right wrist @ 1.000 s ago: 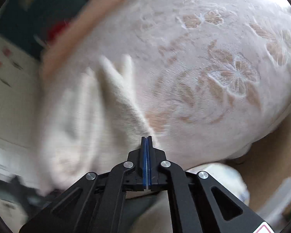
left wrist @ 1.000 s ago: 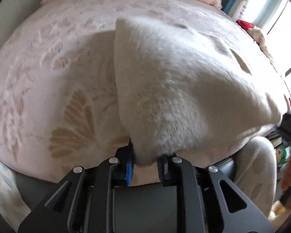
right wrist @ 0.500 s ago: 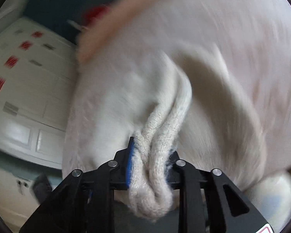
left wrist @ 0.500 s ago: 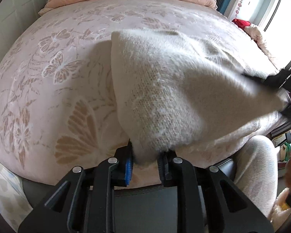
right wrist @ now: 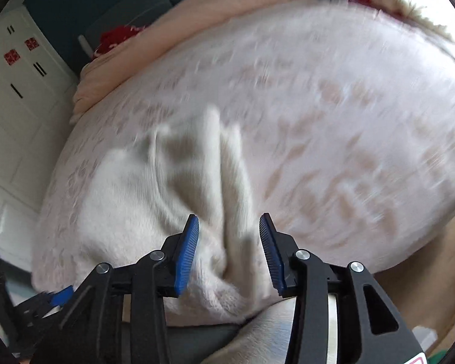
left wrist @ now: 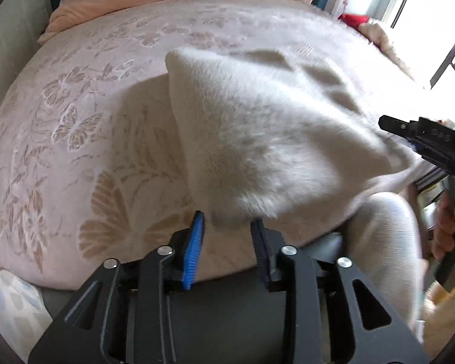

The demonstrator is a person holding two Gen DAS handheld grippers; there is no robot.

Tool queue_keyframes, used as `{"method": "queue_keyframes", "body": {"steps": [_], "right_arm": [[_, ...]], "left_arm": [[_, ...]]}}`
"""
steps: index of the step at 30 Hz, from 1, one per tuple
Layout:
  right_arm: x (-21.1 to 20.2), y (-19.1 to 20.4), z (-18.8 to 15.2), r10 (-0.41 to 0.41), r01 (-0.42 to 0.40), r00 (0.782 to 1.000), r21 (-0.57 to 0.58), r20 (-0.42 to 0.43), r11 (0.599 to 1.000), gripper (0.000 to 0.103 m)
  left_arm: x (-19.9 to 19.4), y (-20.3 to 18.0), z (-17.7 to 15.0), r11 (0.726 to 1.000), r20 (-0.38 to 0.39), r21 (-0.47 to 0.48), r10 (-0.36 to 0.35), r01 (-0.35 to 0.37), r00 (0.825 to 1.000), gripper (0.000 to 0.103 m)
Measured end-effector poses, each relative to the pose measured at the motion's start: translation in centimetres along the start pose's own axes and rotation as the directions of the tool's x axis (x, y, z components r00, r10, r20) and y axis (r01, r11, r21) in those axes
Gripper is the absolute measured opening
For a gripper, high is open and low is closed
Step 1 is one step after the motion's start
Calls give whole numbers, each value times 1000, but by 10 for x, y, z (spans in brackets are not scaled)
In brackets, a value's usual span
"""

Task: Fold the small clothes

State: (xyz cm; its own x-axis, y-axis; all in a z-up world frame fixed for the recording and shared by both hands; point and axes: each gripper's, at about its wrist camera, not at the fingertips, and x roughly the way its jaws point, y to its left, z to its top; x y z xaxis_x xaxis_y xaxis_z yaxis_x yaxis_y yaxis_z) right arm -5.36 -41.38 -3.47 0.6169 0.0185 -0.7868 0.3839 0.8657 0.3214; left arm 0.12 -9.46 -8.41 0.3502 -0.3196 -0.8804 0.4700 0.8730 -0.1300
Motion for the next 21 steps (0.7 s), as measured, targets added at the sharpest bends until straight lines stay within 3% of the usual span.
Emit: {"method": "queue_keyframes", "body": {"steps": [1,4,7,9,11,13,14,18,21], "right_arm": [[-13,6,4,32,-31,999,-17,21,999,40],[-28,32,6,128,-125,991,-92,36,988,10],[-4,50,-1,157,-160,987,-168,-33,973,6],[40,47,-21,39,-69,990,-219,-138,973,6],[79,28,-37,-28,-24,973,-222,-229,975,0],[78,15,-36,39,-74,974,-153,-224,985,0],[68,18,-26,36,-70,973,-142,-230,987,0],[38,51,21,64,-87,991,-197,-120,977,1],[56,65,43,51,-75,993,-231,-107,970,1]], "left_arm": [[-11,1,1,1000,21,-4,-13,14,1000,39],[-37,0,12,999,114,-29,-30,33,993,47],[-45,-5,26,995,171,-53,-79,89,982,49],[-31,-9,34,993,141,-49,-100,108,985,49],[7,-12,36,999,47,-37,-34,36,998,48],[39,-12,32,1000,-45,-25,-6,4,999,46],[44,-13,30,1000,-41,-14,22,-22,999,47],[40,-22,28,997,-17,34,76,-75,997,47],[42,-20,29,997,-25,18,75,-74,997,47]]}}
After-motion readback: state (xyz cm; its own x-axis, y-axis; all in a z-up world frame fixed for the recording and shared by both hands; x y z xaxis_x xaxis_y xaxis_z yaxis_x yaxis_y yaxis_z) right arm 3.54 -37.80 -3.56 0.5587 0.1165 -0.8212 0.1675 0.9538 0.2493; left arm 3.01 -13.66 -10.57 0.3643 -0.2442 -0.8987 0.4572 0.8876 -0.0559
